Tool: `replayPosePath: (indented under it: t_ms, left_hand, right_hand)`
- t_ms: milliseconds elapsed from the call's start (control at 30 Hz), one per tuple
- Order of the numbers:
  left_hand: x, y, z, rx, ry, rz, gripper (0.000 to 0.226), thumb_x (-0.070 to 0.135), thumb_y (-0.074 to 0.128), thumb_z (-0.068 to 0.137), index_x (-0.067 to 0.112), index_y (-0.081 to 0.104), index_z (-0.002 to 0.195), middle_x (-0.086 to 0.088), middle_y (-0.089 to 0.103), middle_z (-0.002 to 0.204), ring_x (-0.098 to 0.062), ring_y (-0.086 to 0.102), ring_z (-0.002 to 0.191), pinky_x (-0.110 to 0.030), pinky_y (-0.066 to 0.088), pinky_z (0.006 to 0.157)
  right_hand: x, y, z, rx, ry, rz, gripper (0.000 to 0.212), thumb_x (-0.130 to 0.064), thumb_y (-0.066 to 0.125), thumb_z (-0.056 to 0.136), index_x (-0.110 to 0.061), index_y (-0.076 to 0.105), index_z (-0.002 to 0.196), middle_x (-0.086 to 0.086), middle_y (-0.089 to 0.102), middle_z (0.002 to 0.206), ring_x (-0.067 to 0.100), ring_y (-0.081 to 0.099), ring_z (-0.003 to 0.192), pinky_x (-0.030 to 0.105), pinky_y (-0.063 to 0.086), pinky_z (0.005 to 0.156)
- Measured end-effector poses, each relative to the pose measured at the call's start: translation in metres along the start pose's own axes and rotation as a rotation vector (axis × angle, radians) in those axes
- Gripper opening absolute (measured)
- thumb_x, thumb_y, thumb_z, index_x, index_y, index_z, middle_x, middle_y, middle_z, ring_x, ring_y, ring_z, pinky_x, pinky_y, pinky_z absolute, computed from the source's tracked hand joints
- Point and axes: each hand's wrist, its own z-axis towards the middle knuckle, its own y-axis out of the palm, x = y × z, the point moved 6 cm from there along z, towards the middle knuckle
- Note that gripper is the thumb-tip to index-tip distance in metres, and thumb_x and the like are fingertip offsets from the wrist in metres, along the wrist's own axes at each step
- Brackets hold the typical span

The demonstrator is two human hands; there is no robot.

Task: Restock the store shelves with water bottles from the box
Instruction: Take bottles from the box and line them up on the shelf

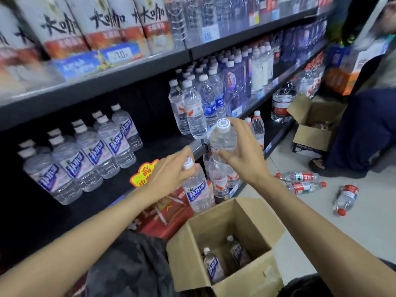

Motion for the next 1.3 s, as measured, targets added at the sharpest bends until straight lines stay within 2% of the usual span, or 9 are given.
replayPosePath:
  t_ms: [300, 400, 567, 700, 967, 1033, 1133, 1200, 1300]
  left_hand:
    - [-0.012, -0.120, 0.036, 0.268, 0.056, -0.061, 0.026, 0.046, 0.051, 0.091, 0.023, 0.041, 0.086, 0.006, 0.050, 0.082, -0.010, 0.048, 0.070, -0.035, 0.042, 0.062]
    - [-0.018, -0.136, 0.045, 0.295, 0.098, 0.029, 0.024, 0.048, 0.048, 0.092, 0.027, 0.038, 0.087, 0.011, 0.046, 0.085, -0.002, 0.050, 0.074, -0.030, 0.042, 0.061]
    - [-0.038, -0.117, 0.051, 0.211, 0.112, 0.130, 0.021, 0.045, 0.048, 0.094, 0.031, 0.034, 0.089, 0.011, 0.042, 0.086, -0.011, 0.046, 0.068, -0.030, 0.041, 0.056]
    - [-0.064, -0.093, 0.053, 0.137, 0.010, 0.132, 0.023, 0.041, 0.046, 0.095, 0.024, 0.033, 0.088, 0.008, 0.039, 0.081, -0.016, 0.046, 0.064, -0.041, 0.044, 0.056]
    - [-0.131, -0.082, 0.070, 0.129, -0.185, 0.053, 0.026, 0.036, 0.051, 0.096, 0.019, 0.033, 0.090, 0.004, 0.042, 0.080, -0.020, 0.044, 0.070, -0.035, 0.034, 0.058]
    - [-0.147, -0.083, 0.078, 0.138, -0.266, 0.047, 0.029, 0.039, 0.052, 0.096, 0.016, 0.034, 0.092, -0.001, 0.047, 0.084, -0.024, 0.048, 0.075, -0.036, 0.039, 0.062]
    - [-0.166, -0.082, 0.091, 0.121, -0.343, 0.052, 0.034, 0.041, 0.052, 0.096, 0.010, 0.039, 0.097, -0.010, 0.054, 0.094, -0.032, 0.053, 0.088, -0.042, 0.047, 0.074]
    - [-0.175, -0.080, 0.101, 0.090, -0.360, 0.090, 0.038, 0.042, 0.051, 0.097, 0.007, 0.042, 0.108, -0.015, 0.057, 0.106, -0.033, 0.054, 0.100, -0.040, 0.044, 0.079]
    - [-0.185, -0.078, 0.113, 0.052, -0.407, 0.136, 0.052, 0.042, 0.049, 0.098, 0.002, 0.038, 0.130, -0.021, 0.054, 0.125, -0.036, 0.051, 0.116, -0.039, 0.040, 0.087]
  right_hand:
    - [-0.056, 0.003, 0.066, 0.029, -0.089, 0.087, 0.068, -0.022, 0.079, 0.072, -0.029, 0.039, 0.127, -0.018, 0.044, 0.119, 0.006, 0.047, 0.109, 0.030, 0.043, 0.084]
    - [-0.063, 0.011, 0.084, 0.043, -0.112, 0.124, 0.071, -0.019, 0.080, 0.072, -0.030, 0.039, 0.128, -0.025, 0.039, 0.115, -0.001, 0.044, 0.107, 0.024, 0.038, 0.084]
    - [-0.064, 0.040, 0.096, 0.017, -0.132, 0.167, 0.069, -0.017, 0.078, 0.072, -0.026, 0.040, 0.128, -0.017, 0.043, 0.119, 0.001, 0.045, 0.110, 0.020, 0.039, 0.085]
    - [-0.059, 0.072, 0.093, -0.038, -0.131, 0.225, 0.066, -0.014, 0.077, 0.074, -0.022, 0.042, 0.129, -0.011, 0.046, 0.120, 0.006, 0.047, 0.113, 0.018, 0.037, 0.089]
    - [-0.053, 0.128, 0.106, -0.131, -0.077, 0.273, 0.066, -0.014, 0.078, 0.075, -0.026, 0.041, 0.128, -0.011, 0.046, 0.122, 0.003, 0.044, 0.115, 0.025, 0.041, 0.093]
    - [-0.051, 0.140, 0.111, -0.143, -0.035, 0.284, 0.067, -0.017, 0.078, 0.074, -0.029, 0.040, 0.128, -0.011, 0.047, 0.122, 0.002, 0.045, 0.113, 0.026, 0.042, 0.092]
    - [-0.046, 0.159, 0.111, -0.172, -0.003, 0.264, 0.068, -0.021, 0.078, 0.074, -0.034, 0.039, 0.128, -0.015, 0.046, 0.123, 0.008, 0.049, 0.114, 0.037, 0.047, 0.091]
    - [-0.044, 0.169, 0.109, -0.196, 0.005, 0.232, 0.068, -0.024, 0.078, 0.075, -0.037, 0.037, 0.128, -0.017, 0.044, 0.126, 0.011, 0.051, 0.114, 0.042, 0.049, 0.087]
    - [-0.039, 0.184, 0.105, -0.225, 0.016, 0.215, 0.068, -0.029, 0.077, 0.077, -0.039, 0.036, 0.130, -0.019, 0.044, 0.127, 0.011, 0.052, 0.114, 0.042, 0.050, 0.085]
